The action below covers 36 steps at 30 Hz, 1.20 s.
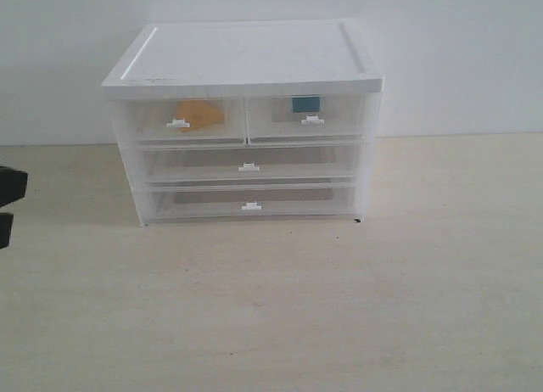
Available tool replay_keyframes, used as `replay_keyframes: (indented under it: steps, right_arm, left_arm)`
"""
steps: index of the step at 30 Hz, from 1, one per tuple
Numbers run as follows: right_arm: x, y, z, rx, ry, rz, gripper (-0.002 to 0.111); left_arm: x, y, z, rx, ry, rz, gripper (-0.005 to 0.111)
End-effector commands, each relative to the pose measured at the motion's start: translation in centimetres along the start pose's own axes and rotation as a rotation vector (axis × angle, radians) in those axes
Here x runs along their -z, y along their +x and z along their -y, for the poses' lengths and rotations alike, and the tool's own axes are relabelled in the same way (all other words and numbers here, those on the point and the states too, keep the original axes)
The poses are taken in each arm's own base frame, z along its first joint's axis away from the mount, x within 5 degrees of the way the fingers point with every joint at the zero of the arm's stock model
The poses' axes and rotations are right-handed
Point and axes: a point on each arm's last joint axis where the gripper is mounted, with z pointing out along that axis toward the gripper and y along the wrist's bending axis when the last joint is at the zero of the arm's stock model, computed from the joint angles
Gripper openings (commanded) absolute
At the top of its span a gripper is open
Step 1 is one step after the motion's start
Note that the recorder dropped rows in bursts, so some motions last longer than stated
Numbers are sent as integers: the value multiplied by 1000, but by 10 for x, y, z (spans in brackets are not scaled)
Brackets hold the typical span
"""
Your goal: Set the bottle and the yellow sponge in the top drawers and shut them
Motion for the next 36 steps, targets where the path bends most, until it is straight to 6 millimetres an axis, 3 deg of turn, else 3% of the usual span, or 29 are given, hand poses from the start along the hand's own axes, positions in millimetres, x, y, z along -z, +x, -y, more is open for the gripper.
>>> replay_keyframes:
  steps: [1,4,15,23,29,36]
  right_arm:
    - [0,-1,0,4,2,9,0]
    - [0,-1,0,4,2,9,0]
    - [0,-1,0,4,2,9,0]
    - [0,-1,0,4,2,9,0]
    - [0,-1,0,4,2,9,0]
    - [0,-1,0,4,2,9,0]
  left_arm:
    - [19,7,3,133,21,74,4]
    - [27,9,4,144,27,97,4]
    - [9,49,1,39,-29,143,4]
    - [58,85,-2,-21,-133,331,4]
    - [68,109,-5,7,-236,381,4]
    - [66,132,-7,64,-328,415,4]
